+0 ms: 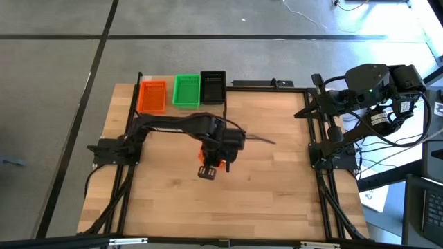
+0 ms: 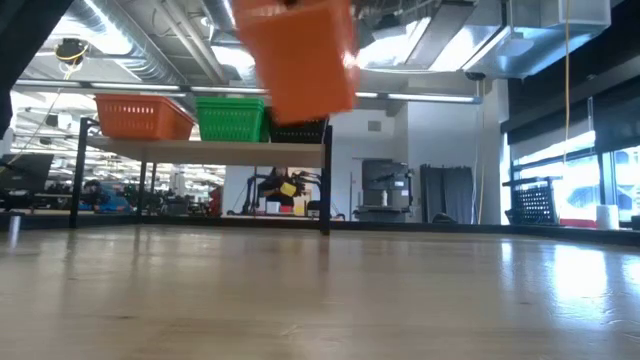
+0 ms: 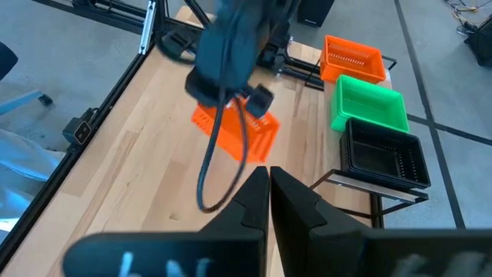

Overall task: Stack baskets on shelf by color
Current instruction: Stack the orange bin on the orange bins on the shelf

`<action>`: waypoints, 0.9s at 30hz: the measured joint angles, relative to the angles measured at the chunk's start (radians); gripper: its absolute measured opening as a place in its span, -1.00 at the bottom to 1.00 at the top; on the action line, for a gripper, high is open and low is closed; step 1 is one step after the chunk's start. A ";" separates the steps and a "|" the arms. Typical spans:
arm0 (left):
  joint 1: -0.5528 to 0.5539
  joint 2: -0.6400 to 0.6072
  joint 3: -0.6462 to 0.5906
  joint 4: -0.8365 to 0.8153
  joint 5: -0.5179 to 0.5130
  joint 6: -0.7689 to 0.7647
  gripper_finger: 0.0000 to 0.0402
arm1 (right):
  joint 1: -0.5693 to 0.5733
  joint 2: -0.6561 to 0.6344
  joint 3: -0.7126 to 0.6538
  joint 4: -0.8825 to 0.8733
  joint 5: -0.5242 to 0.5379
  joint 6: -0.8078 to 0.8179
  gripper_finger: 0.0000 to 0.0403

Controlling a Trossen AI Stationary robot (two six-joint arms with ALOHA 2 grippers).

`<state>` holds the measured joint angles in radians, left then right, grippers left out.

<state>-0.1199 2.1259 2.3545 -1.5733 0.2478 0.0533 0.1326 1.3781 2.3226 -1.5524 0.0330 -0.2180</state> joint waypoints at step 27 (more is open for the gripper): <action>0.051 -0.371 0.002 0.002 -0.643 -0.071 -1.00 | 0.000 0.000 0.000 0.042 0.053 0.003 -0.99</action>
<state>-0.0686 1.7551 2.3565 -1.5715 -0.3957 -0.0173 0.1322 1.3785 2.3226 -1.5109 0.0864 -0.2146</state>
